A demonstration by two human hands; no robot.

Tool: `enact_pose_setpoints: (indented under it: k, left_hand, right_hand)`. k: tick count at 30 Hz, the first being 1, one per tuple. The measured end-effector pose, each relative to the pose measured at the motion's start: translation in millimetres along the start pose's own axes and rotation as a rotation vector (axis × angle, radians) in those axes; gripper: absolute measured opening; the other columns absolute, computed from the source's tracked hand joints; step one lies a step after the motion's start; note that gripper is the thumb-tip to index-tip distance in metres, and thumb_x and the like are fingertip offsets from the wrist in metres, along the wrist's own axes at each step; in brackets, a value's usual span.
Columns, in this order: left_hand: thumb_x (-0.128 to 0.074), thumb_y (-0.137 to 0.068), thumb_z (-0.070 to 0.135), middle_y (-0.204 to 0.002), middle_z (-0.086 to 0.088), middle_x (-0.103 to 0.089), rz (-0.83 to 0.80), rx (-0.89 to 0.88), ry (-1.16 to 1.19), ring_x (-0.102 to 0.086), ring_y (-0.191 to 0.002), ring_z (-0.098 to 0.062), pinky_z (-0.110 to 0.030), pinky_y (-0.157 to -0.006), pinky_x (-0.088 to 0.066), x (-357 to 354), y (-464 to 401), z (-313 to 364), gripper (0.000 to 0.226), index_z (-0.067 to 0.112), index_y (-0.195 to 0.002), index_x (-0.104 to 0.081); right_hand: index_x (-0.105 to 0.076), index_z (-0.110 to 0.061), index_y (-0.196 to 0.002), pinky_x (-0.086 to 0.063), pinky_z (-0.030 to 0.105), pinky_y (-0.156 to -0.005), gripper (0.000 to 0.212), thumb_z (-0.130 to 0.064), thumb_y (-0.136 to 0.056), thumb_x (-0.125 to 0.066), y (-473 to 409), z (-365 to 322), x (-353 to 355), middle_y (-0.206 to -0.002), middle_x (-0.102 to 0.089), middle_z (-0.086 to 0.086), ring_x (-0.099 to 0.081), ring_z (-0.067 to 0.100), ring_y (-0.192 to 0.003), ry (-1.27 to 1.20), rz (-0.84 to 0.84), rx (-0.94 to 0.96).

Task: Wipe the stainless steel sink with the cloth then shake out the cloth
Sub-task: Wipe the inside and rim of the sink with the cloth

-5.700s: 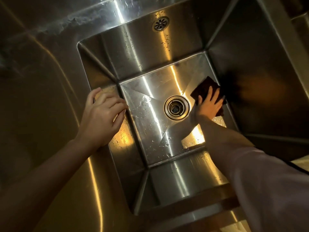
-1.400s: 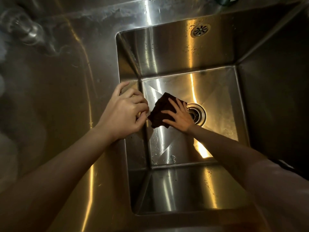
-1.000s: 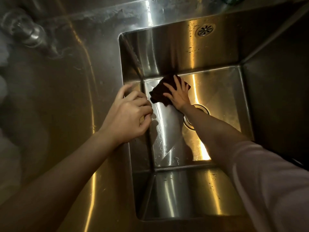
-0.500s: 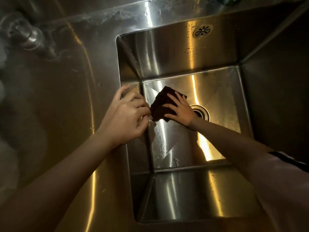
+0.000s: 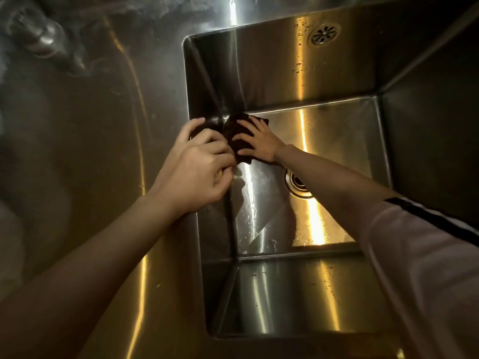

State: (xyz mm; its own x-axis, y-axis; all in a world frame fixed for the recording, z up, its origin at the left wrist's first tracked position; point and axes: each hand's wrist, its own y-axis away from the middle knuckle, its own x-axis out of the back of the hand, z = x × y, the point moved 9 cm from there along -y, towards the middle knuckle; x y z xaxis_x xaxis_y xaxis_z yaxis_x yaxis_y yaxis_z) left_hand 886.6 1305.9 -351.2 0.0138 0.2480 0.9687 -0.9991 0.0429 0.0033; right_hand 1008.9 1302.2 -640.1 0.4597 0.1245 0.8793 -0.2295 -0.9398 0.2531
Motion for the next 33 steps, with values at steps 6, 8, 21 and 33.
enact_pose_setpoints:
  k: [6, 8, 21, 33]
  left_hand:
    - [-0.049, -0.086, 0.025, -0.084, 0.006, -0.07, 0.02, -0.01, -0.016, -0.061, -0.099, -0.021, -0.045, -0.115, -0.022, 1, -1, 1, 0.028, 0.018, -0.081, -0.076]
    - [-0.05, -0.085, 0.025, -0.083, 0.005, -0.07, 0.032, -0.013, -0.015, -0.062, -0.098, -0.022, -0.048, -0.114, -0.024, 2, -1, 2, 0.027, 0.017, -0.08, -0.076]
    - [-0.047, -0.087, 0.027, -0.082, 0.007, -0.07, 0.03, -0.01, -0.023, -0.06, -0.1, -0.019, -0.046, -0.115, -0.021, 0, -1, 0, 0.031, 0.017, -0.081, -0.075]
    - [-0.049, -0.086, 0.026, -0.083, 0.007, -0.07, 0.05, -0.027, -0.035, -0.06, -0.1, -0.019, -0.05, -0.113, -0.024, -1, 1, 3, 0.028, 0.018, -0.082, -0.076]
  right_hand:
    - [-0.056, -0.034, -0.126, -0.005, 0.054, -0.118, 0.062, -0.072, -0.081, -0.038, 65, -19, -28, -0.157, -0.023, 0.003, -0.006, 0.034, -0.147, -0.2, 0.069, -0.028]
    - [-0.054, -0.037, -0.125, -0.003, 0.055, -0.117, 0.054, -0.07, -0.083, -0.042, 99, -29, -42, -0.158, -0.023, 0.002, -0.004, 0.033, -0.147, -0.185, 0.051, 0.054]
    - [-0.046, -0.035, -0.136, 0.005, 0.051, -0.116, 0.051, -0.057, -0.091, -0.048, 76, -60, -47, -0.16, -0.014, 0.004, 0.0, 0.034, -0.147, -0.064, 0.024, 0.072]
    - [-0.044, -0.035, -0.131, -0.005, 0.057, -0.118, 0.046, -0.059, -0.092, -0.043, 175, -14, -57, -0.159, -0.017, 0.007, 0.002, 0.032, -0.148, -0.121, 0.042, 0.17]
